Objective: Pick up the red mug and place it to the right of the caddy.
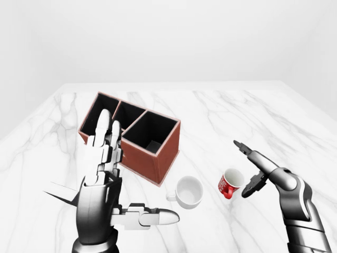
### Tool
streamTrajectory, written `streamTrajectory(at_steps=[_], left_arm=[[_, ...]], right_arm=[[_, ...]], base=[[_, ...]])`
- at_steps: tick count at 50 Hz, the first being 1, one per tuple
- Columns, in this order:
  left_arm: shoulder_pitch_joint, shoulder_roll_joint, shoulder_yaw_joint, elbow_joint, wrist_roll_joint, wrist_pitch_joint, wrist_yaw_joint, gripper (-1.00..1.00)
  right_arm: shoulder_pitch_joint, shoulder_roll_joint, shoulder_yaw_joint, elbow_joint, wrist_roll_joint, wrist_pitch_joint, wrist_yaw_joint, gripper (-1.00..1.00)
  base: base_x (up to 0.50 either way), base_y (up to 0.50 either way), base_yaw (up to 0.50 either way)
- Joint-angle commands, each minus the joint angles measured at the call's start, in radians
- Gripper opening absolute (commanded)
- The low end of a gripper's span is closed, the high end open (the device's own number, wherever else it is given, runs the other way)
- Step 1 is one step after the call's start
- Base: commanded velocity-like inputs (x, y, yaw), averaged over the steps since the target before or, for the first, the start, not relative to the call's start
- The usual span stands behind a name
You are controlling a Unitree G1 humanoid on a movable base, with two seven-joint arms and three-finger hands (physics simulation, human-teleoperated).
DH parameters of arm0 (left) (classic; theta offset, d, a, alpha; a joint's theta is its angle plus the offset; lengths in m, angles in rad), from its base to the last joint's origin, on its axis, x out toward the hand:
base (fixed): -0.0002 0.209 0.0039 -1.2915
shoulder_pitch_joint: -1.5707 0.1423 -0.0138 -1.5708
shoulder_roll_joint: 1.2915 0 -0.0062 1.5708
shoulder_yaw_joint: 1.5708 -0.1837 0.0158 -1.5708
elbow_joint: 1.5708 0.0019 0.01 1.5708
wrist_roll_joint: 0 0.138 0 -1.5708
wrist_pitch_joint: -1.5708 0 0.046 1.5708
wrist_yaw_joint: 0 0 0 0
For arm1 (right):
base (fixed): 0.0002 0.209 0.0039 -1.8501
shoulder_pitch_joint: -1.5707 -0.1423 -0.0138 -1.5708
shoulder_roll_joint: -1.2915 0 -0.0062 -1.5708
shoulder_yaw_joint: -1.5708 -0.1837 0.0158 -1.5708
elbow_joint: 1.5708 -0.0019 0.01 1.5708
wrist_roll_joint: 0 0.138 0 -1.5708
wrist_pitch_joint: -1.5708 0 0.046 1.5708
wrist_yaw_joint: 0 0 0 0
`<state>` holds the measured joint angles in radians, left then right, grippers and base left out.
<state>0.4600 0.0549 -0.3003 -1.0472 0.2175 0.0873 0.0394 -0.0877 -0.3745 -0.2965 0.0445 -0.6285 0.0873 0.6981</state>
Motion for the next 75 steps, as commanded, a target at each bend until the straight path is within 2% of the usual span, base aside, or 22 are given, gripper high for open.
streamTrajectory(at_steps=[1, 34, 39, 49, 75], left_arm=[[-0.052, 0.001, 0.008, 0.000, -0.005, 0.000, 0.014, 1.00], [-0.054, 0.004, 0.005, 0.000, -0.007, 0.000, 0.018, 1.00], [-0.057, 0.001, 0.011, 0.000, -0.010, 0.000, 0.014, 1.00], [-0.054, -0.005, 0.009, 0.000, -0.002, 0.000, 0.010, 1.00], [-0.053, -0.004, 0.012, 0.000, -0.005, 0.000, 0.009, 1.00]], right_arm=[[-0.048, 0.009, 0.038, 0.120, -0.046, 0.000, -0.011, 1.00], [-0.069, 0.017, 0.068, 0.200, -0.069, 0.000, -0.065, 1.00], [-0.064, 0.020, 0.069, 0.174, -0.074, 0.000, -0.049, 1.00], [-0.086, 0.021, 0.088, 0.265, -0.074, 0.000, -0.105, 1.00], [-0.076, 0.022, 0.100, 0.287, -0.082, 0.000, -0.122, 1.00]], base=[[0.00, 0.00, 0.00], [0.00, 0.00, 0.00], [0.00, 0.00, 0.00], [0.00, 0.00, 0.00], [0.00, 0.00, 0.00]])
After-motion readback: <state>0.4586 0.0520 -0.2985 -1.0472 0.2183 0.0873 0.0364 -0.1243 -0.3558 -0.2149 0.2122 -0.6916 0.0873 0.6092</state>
